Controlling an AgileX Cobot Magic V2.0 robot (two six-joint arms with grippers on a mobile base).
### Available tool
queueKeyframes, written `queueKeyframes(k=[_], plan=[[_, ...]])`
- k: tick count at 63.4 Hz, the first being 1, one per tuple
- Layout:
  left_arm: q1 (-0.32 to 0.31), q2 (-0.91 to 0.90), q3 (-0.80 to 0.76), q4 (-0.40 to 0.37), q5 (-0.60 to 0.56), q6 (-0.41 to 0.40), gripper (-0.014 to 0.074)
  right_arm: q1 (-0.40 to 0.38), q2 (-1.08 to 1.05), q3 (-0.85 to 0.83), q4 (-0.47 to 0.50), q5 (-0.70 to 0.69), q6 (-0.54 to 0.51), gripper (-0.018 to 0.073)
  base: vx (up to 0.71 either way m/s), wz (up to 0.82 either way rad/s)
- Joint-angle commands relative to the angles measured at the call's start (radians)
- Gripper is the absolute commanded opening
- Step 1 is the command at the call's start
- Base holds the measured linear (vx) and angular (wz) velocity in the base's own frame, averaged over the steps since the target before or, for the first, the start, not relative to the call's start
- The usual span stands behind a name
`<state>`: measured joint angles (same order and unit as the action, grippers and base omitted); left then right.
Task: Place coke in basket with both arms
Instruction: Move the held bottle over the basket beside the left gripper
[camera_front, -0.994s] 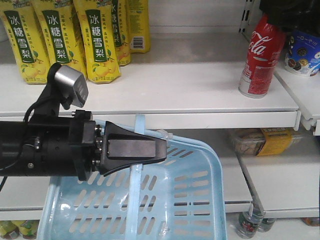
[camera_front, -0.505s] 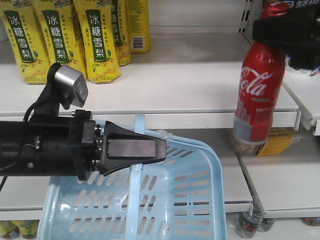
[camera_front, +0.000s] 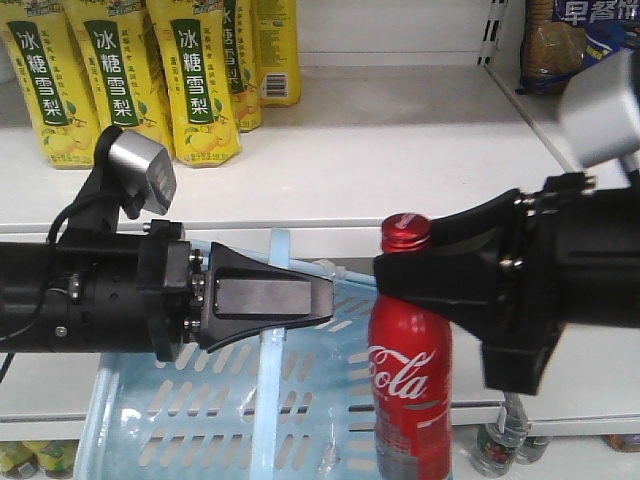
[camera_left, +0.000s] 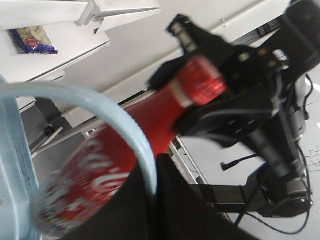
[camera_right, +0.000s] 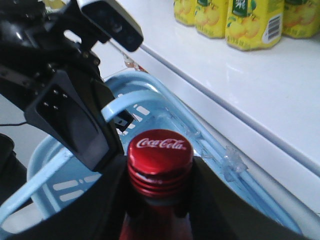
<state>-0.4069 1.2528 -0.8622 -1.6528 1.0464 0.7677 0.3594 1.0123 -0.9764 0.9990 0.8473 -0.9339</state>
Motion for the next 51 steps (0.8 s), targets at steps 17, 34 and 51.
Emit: queueKeyframes(k=[17, 34, 51], plan=[[-0.005, -0.026, -0.028, -0.127, 0.033, 0.007, -0.0006, 0.193, 0.096, 0.027, -0.038, -0.309, -0.006, -0.0002, 0.00, 0.00], [-0.005, -0.026, -0.028, -0.127, 0.033, 0.007, -0.0006, 0.211, 0.186, 0.027, -0.038, -0.292, -0.018, 0.0067, 0.00, 0.00], [-0.005, -0.026, -0.028, -0.127, 0.033, 0.007, -0.0006, 0.211, 0.196, 0.027, -0.039, -0.297, -0.025, 0.0398, 0.00, 0.00]])
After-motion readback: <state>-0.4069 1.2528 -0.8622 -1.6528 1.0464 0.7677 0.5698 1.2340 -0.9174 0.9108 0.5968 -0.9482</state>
